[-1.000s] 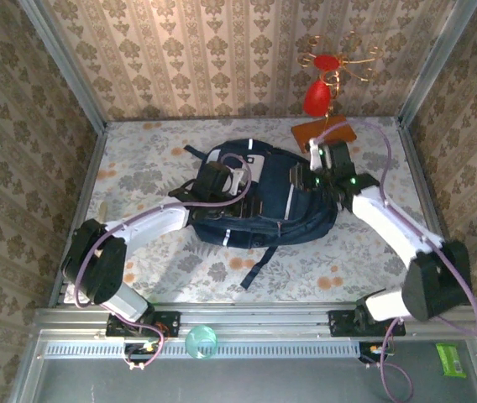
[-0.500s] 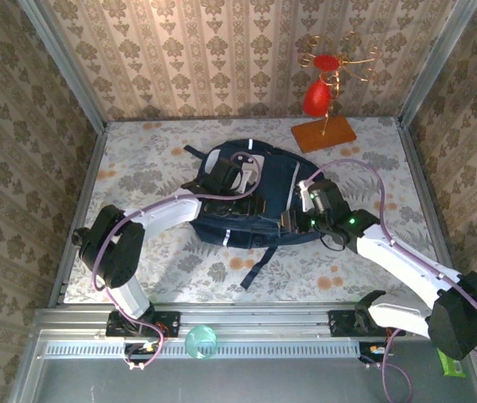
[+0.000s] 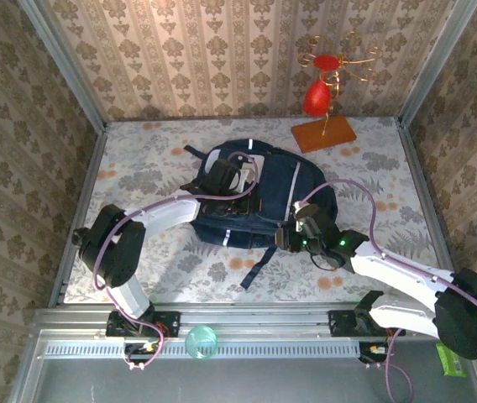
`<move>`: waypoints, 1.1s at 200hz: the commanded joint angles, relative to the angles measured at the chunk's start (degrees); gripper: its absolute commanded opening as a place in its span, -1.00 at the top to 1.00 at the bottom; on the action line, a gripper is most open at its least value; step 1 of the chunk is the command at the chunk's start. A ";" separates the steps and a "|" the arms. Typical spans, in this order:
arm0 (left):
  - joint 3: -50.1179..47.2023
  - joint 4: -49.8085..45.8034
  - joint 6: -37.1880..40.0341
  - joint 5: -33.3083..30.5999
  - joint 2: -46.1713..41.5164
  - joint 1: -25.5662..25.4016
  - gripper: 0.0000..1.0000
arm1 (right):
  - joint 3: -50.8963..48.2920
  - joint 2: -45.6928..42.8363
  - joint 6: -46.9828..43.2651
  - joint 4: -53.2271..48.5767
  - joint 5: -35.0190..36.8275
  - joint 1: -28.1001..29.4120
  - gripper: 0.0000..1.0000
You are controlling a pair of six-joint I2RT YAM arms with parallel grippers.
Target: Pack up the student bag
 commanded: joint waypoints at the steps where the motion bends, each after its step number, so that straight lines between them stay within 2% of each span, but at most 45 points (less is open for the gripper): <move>1: -0.97 0.77 -0.06 1.09 0.45 0.09 0.80 | -0.73 0.42 4.22 5.52 3.59 0.66 0.18; 52: -1.10 0.91 -0.07 1.39 0.46 0.16 0.85 | -1.06 6.09 7.04 12.13 1.31 0.62 0.25; 143: -1.16 0.79 -0.05 1.69 0.36 0.19 0.86 | -2.01 8.39 10.35 15.39 6.14 0.83 0.48; 220: -1.83 1.36 -0.60 2.23 0.18 0.10 0.86 | -0.61 10.02 11.07 16.05 8.87 0.90 0.56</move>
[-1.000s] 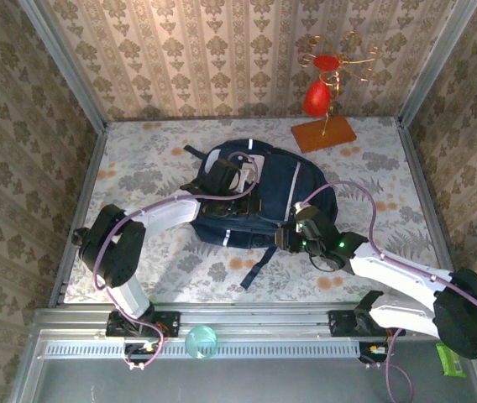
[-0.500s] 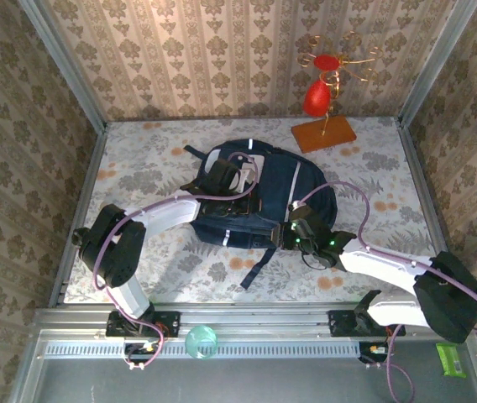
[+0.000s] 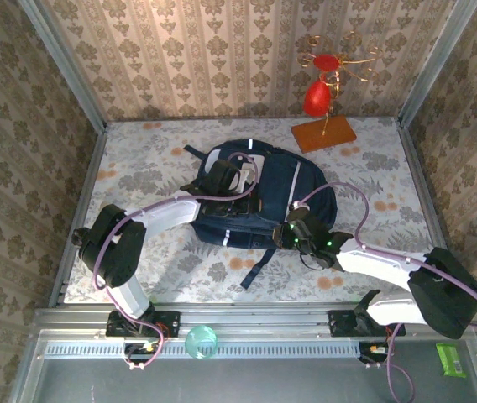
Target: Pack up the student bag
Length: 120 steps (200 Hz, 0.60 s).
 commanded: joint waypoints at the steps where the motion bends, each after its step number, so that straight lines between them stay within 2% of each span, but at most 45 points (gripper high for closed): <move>1: -1.09 -0.05 -0.42 1.64 0.18 0.13 0.86 | 1.18 0.57 1.00 3.84 4.03 0.13 0.56; 43: -1.10 0.21 -0.41 1.62 0.42 0.08 0.87 | 1.97 0.33 1.46 3.60 5.87 0.65 0.65; 89: -1.33 -0.53 -0.04 1.07 0.22 0.89 1.00 | 1.58 -1.22 1.41 -0.11 8.96 0.93 1.00; 120: -1.61 -2.74 1.69 -0.86 -0.67 3.03 1.00 | 0.74 -3.91 -0.07 -6.50 11.78 0.82 1.00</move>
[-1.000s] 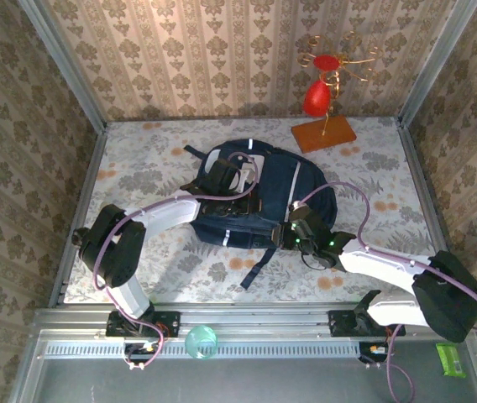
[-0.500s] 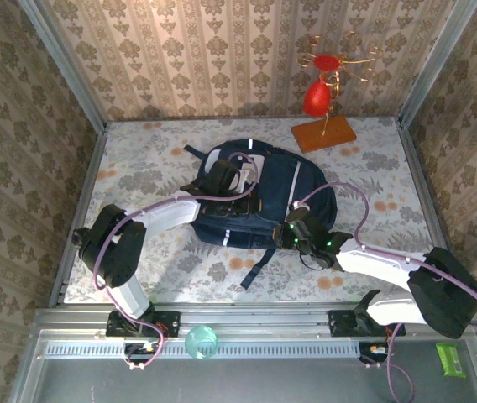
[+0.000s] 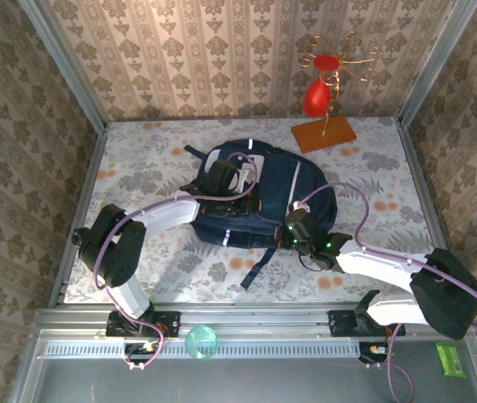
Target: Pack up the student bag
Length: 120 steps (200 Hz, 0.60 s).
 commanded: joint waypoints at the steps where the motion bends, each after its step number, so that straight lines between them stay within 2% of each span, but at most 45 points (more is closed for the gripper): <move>1: -1.31 -3.35 1.96 -1.60 -0.77 2.31 1.00 | 0.61 -2.71 -1.03 -5.79 8.30 -0.57 1.00; 31: -1.34 -6.48 5.90 -4.77 -2.26 3.90 1.00 | -0.74 -6.30 -3.12 -11.12 9.87 -2.14 1.00; 67: -0.28 -9.68 10.53 -5.52 -2.29 5.27 1.00 | -1.14 -9.97 -7.42 -15.94 9.49 -7.06 1.00; 91: 0.43 -11.17 12.71 -4.98 -1.71 6.05 1.00 | -0.88 -11.46 -12.00 -16.22 5.42 -12.26 1.00; 120: 1.17 -12.55 14.49 -4.27 -1.49 7.05 1.00 | 0.95 -10.78 -18.71 -15.71 0.64 -14.91 1.00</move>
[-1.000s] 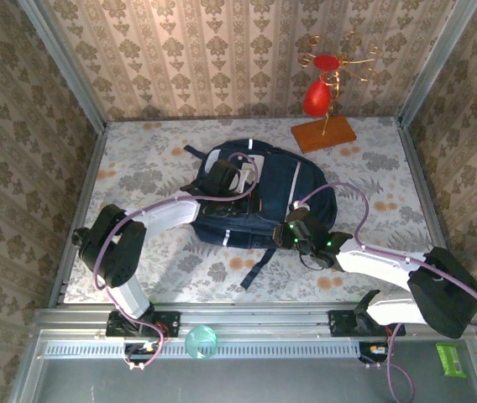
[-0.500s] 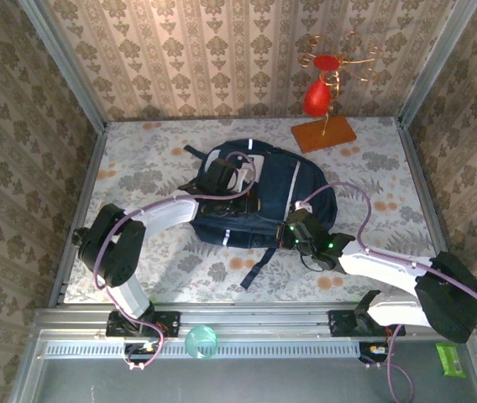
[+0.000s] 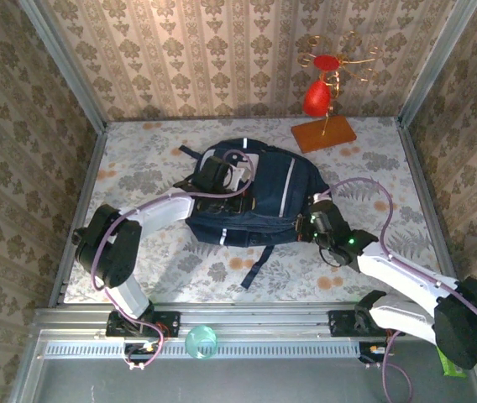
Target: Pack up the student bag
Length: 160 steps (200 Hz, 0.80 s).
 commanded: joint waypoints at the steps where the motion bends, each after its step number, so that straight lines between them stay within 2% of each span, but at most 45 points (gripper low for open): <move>1: 0.48 -8.07 5.16 -4.66 -0.64 3.80 1.00 | 1.05 0.01 -6.98 -5.71 2.37 -3.36 1.00; 29: 1.16 -8.62 5.84 -4.15 -0.63 4.12 1.00 | 2.33 1.90 -11.55 -6.03 -3.84 -6.41 1.00; 94: 1.82 -8.27 5.53 -1.68 0.13 4.08 1.00 | 1.16 2.30 -17.38 -1.20 -18.76 -6.48 1.00; 98: 1.80 -8.27 5.53 -1.65 0.08 4.08 1.00 | 1.18 2.21 -17.46 -1.00 -19.15 -6.48 0.94; 121: 1.90 -8.27 5.34 -1.46 0.21 4.08 1.00 | 1.51 0.41 -16.29 -0.23 -18.04 -5.54 0.65; 160: 1.91 -8.08 4.83 -1.28 0.23 4.00 1.00 | 3.18 -2.49 -16.27 -3.49 -4.90 0.84 0.33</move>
